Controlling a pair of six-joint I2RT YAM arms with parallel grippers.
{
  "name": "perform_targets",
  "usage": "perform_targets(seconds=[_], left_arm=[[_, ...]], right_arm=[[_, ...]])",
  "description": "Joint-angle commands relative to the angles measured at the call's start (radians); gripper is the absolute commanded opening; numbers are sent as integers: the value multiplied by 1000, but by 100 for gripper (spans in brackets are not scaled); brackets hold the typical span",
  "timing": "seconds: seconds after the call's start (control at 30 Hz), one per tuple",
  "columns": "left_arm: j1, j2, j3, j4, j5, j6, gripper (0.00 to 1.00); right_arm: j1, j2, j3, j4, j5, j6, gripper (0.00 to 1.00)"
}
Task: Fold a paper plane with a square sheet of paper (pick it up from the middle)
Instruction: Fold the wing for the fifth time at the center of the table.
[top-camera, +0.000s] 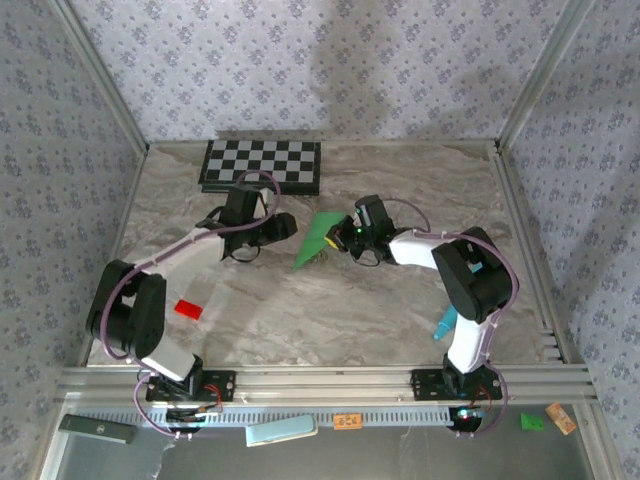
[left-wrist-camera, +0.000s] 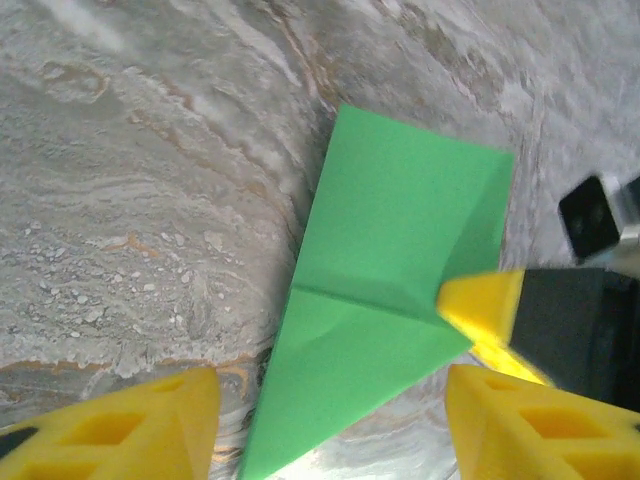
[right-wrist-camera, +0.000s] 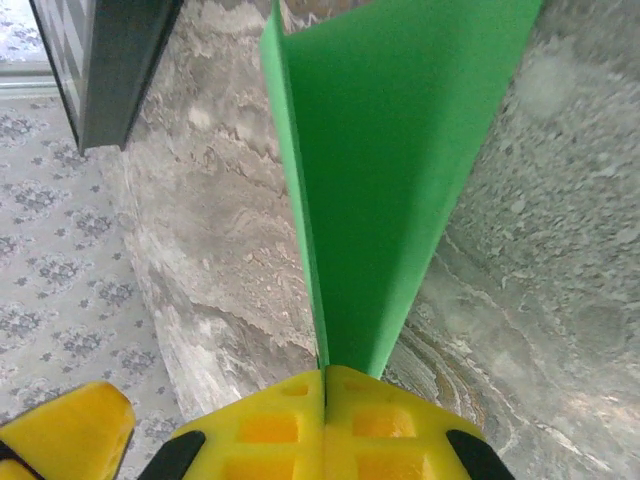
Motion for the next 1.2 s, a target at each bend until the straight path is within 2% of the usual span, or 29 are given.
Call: perform_targets(seconds=[0.0, 0.27, 0.47, 0.7, 0.87, 1.17], left_arm=[[-60, -36, -33, 10, -78, 215, 70], [-183, -9, -32, 54, -143, 439, 89], [-242, 32, -35, 106, -204, 567, 90], [-282, 100, -2, 108, -203, 709, 84], [-332, 140, -26, 180, -313, 805, 75], [-344, 191, -31, 207, -328, 867, 54]], right_arm=[[-8, -33, 2, -66, -21, 7, 0], [-27, -58, 17, -120, -49, 34, 0], [-39, -65, 22, -135, -77, 41, 0], [-54, -66, 23, -134, -104, 54, 0], [-59, -57, 21, -127, -122, 62, 0], [-66, -50, 9, -115, -140, 74, 0]])
